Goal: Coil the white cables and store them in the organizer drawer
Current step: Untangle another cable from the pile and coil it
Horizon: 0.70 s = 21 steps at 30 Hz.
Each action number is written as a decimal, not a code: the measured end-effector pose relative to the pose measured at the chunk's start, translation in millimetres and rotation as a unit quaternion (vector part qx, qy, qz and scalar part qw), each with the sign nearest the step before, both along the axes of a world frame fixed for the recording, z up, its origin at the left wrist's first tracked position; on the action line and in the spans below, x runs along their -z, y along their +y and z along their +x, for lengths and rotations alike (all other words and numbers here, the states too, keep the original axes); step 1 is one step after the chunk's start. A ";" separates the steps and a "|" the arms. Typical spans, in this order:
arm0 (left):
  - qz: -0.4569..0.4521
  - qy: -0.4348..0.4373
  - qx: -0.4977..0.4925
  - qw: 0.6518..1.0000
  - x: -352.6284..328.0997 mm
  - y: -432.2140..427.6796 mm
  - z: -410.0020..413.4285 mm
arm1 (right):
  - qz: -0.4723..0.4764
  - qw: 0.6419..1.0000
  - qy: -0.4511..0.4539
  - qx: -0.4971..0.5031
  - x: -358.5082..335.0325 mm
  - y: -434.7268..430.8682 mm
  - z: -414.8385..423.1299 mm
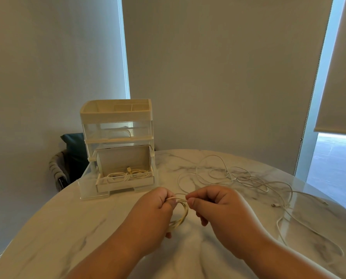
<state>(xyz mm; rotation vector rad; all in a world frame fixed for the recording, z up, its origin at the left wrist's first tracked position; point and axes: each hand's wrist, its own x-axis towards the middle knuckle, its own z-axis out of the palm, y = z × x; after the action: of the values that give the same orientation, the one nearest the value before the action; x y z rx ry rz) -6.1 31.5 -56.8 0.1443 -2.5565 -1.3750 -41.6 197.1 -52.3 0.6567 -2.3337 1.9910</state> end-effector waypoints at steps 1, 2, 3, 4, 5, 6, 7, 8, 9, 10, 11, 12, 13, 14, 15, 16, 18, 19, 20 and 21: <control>0.017 0.000 0.005 1.000 -0.5 0.4 0.4 | -0.004 1.000 -0.011 -0.001 0.3 -0.2 -1.0; 0.046 0.000 0.011 0.999 -1.6 0.8 0.9 | -0.006 1.000 -0.022 -0.001 0.7 -0.1 -1.9; 0.086 -0.003 0.016 0.996 -3.0 1.1 1.3 | -0.006 1.000 -0.030 0.002 1.0 0.4 -2.9; 0.123 -0.009 0.021 0.992 -5.5 1.2 2.2 | 0.000 1.000 -0.030 0.008 1.2 1.1 -4.0; 0.147 -0.016 0.028 0.989 -7.3 0.4 3.0 | 0.011 1.000 -0.023 0.018 1.3 2.2 -5.2; 0.156 -0.022 0.035 0.987 -8.6 -0.6 3.5 | 0.024 0.999 -0.013 0.028 1.2 3.3 -6.4; 0.160 -0.029 0.044 0.986 -9.3 -1.2 4.2 | 0.044 0.998 0.001 0.039 1.5 4.8 -7.6; 0.165 -0.037 0.054 0.984 -9.6 -1.2 4.9 | 0.069 0.996 0.020 0.050 1.8 6.2 -9.0; 0.176 -0.047 0.064 0.981 -9.5 -0.8 5.0 | 0.096 0.993 0.040 0.060 1.6 7.4 -9.8; 0.182 -0.055 0.073 0.979 -9.1 0.0 4.9 | 0.117 0.989 0.056 0.067 1.2 8.2 -10.5; 0.179 -0.060 0.078 0.979 -8.5 0.8 4.5 | 0.129 0.987 0.065 0.071 0.7 8.6 -11.1; 0.168 -0.063 0.078 0.981 -7.8 1.5 3.9 | 0.137 0.986 0.069 0.071 0.3 8.8 -11.3; 0.154 -0.063 0.075 0.983 -6.1 1.8 3.1 | 0.143 0.985 0.070 0.069 0.3 9.0 -11.8; 0.142 -0.063 0.071 0.985 -4.8 1.6 2.3 | 0.151 0.984 0.070 0.065 0.3 9.2 -12.4; 0.133 -0.061 0.069 0.987 -3.5 1.2 1.6 | 0.157 0.984 0.069 0.059 0.7 9.5 -13.3; 0.129 -0.058 0.071 0.987 -2.9 1.1 1.2 | 0.158 0.984 0.063 0.052 1.2 9.5 -14.2; 0.119 -0.046 0.075 0.989 -2.1 1.2 1.8 | 0.143 0.988 0.037 0.036 1.9 9.5 -15.6; 0.103 -0.036 0.073 0.991 -1.8 1.3 2.0 | 0.128 0.991 0.016 0.027 2.3 9.6 -16.0; 0.079 -0.024 0.067 0.994 -1.6 1.6 2.7 | 0.108 0.994 -0.010 0.016 2.3 9.4 -16.2; 0.055 -0.012 0.060 0.997 -0.5 1.6 2.3 | 0.087 0.996 -0.037 0.001 2.2 9.2 -16.0</control>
<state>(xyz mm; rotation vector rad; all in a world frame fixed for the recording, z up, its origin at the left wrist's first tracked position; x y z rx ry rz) -3.8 33.1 -56.3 0.0258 -2.5456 -1.5683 -57.6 206.2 -54.5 0.5950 -2.5715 1.8566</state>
